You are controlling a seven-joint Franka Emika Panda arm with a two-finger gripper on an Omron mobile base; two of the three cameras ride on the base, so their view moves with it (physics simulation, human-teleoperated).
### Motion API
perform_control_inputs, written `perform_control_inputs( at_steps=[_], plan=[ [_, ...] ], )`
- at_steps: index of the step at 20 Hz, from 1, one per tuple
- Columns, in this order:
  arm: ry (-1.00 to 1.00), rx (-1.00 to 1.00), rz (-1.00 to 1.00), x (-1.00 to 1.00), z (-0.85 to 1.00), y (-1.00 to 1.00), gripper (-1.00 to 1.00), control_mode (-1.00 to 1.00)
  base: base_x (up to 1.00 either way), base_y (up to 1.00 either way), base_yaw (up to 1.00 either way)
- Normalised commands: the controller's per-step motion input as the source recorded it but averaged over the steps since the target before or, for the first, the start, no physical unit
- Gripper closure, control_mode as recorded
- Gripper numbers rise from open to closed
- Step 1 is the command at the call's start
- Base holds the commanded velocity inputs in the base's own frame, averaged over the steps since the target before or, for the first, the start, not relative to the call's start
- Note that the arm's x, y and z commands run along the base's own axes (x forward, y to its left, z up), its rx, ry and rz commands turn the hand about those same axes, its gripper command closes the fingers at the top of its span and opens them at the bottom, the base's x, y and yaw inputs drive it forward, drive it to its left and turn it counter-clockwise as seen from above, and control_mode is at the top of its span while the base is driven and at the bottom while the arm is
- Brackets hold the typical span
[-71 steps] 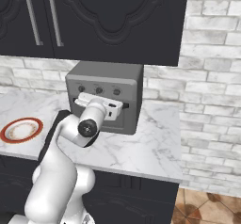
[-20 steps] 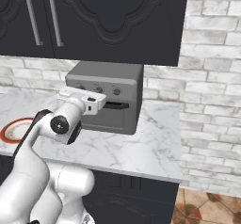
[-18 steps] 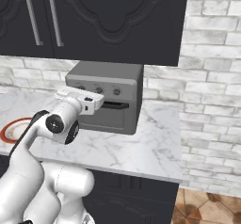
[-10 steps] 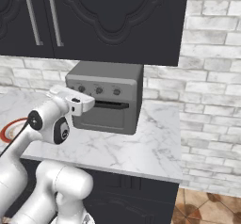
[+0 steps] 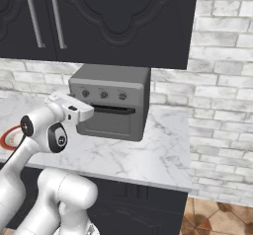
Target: Pull the toaster oven rack outwards. Pick up the baguette from the plate and place it on the toaster oven rack. Close the toaster oven door fully and set the temperature to the lowest setting.
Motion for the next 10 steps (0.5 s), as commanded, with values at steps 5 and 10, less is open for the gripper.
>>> perform_control_inputs(
  at_steps=[5, 10],
  plan=[
    [-0.02, 0.11, -0.01, -0.27, 0.00, -0.05, -1.00, -1.00, 0.00, 0.00, 0.00],
    [0.00, 0.20, 0.00, -0.18, 0.00, -0.13, -1.00, -1.00, 0.00, 0.00, 0.00]
  ],
)
